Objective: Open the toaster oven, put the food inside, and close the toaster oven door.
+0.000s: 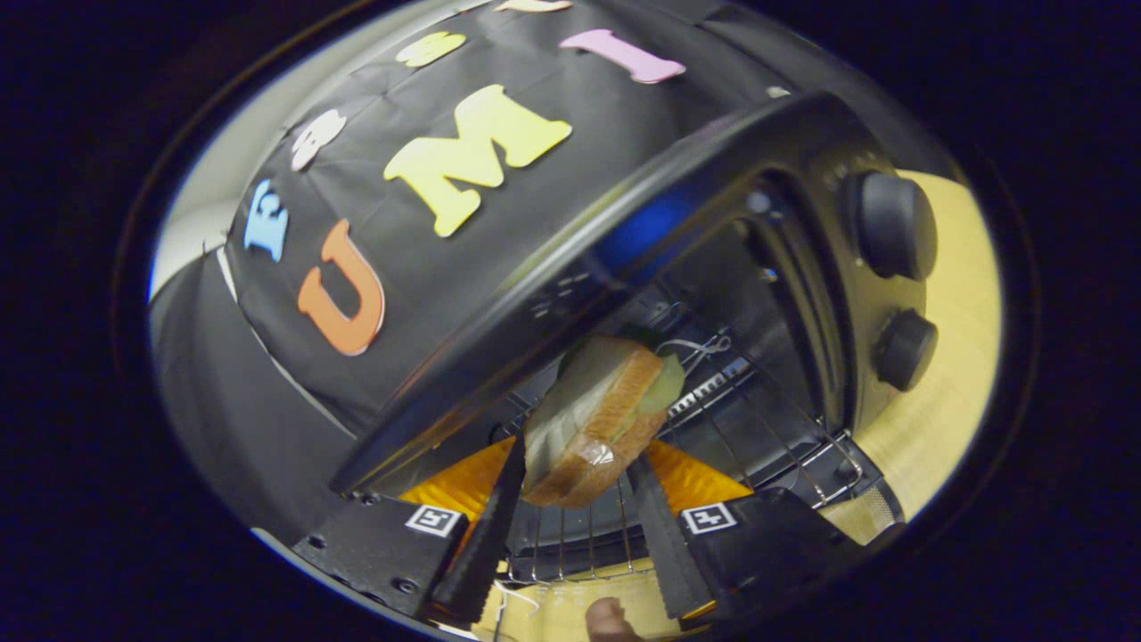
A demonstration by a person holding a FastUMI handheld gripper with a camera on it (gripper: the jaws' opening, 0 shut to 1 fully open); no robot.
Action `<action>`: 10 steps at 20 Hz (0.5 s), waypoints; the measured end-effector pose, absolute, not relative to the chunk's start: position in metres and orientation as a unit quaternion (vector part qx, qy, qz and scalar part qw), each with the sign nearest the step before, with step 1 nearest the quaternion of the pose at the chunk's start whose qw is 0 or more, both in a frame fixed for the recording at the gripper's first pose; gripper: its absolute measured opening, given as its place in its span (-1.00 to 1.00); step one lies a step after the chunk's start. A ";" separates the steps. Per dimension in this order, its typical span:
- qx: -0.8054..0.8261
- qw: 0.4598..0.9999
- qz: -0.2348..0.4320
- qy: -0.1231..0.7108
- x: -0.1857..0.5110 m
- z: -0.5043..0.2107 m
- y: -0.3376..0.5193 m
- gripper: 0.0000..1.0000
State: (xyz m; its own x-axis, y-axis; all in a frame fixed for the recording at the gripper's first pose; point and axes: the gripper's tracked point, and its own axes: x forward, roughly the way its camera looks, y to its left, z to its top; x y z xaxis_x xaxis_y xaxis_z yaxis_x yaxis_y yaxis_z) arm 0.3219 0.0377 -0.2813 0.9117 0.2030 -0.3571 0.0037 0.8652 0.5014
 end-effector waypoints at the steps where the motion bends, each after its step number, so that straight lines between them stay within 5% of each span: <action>1: 0.244 0.945 0.062 0.208 0.314 -0.280 0.044 0.61; 3: 0.232 0.945 0.084 0.213 0.310 -0.283 0.056 0.82; 10: 0.145 0.958 0.040 0.246 0.293 -0.289 0.047 0.94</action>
State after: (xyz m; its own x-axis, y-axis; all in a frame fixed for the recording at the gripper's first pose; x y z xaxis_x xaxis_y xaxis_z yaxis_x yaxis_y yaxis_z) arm 0.2931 0.0472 -0.2891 0.8762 0.1472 -0.4589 -0.0043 0.9546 0.2979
